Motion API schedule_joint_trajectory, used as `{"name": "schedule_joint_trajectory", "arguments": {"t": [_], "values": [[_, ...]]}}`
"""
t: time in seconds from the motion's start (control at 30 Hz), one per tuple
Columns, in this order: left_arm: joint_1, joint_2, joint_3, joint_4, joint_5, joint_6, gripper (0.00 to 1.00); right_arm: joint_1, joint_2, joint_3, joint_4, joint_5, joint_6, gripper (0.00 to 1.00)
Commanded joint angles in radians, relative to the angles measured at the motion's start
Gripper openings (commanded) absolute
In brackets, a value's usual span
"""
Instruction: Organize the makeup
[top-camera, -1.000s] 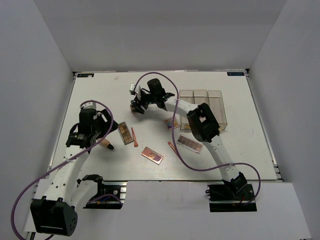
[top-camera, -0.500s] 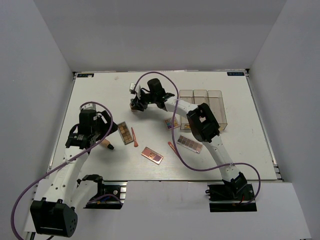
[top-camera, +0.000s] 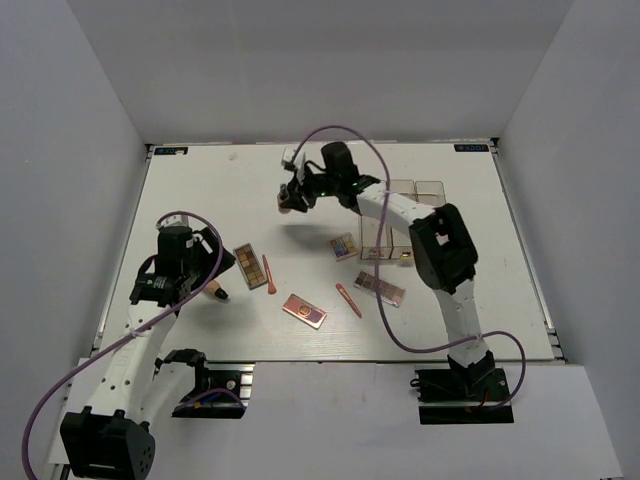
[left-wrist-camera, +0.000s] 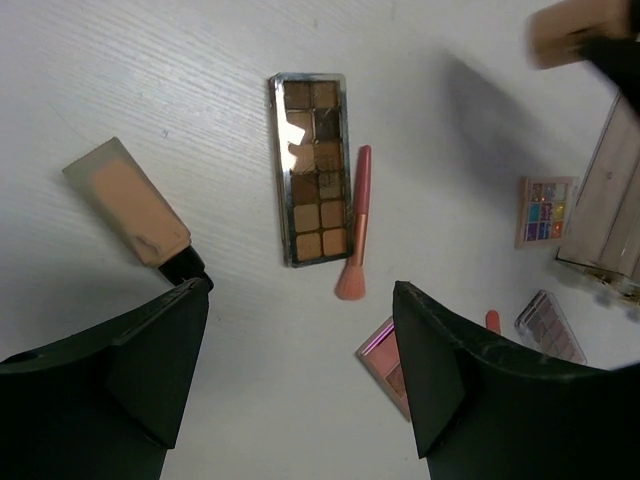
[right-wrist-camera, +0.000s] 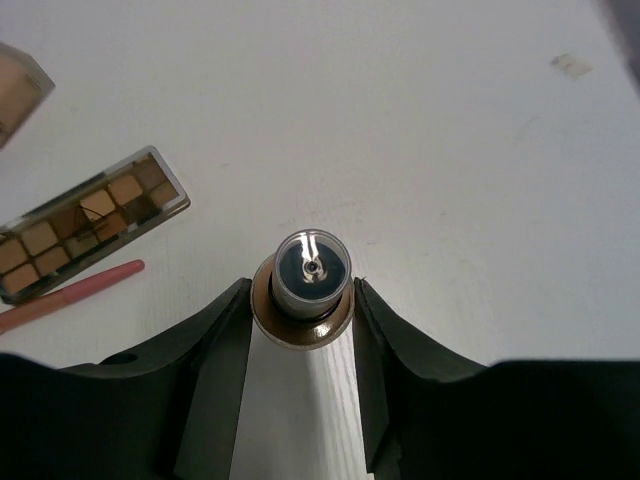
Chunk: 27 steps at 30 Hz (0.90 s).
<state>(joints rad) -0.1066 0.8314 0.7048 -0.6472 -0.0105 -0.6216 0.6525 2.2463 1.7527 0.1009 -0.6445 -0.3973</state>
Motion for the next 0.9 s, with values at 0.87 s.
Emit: {"name": "schedule_joint_trajectory", "arguments": {"t": [0.87], "values": [[-0.002, 0.029, -0.076, 0.063, 0.007, -0.055, 0.84, -0.435, -0.482, -0.329, -0.311, -0.023, -0.112, 0.0]]}}
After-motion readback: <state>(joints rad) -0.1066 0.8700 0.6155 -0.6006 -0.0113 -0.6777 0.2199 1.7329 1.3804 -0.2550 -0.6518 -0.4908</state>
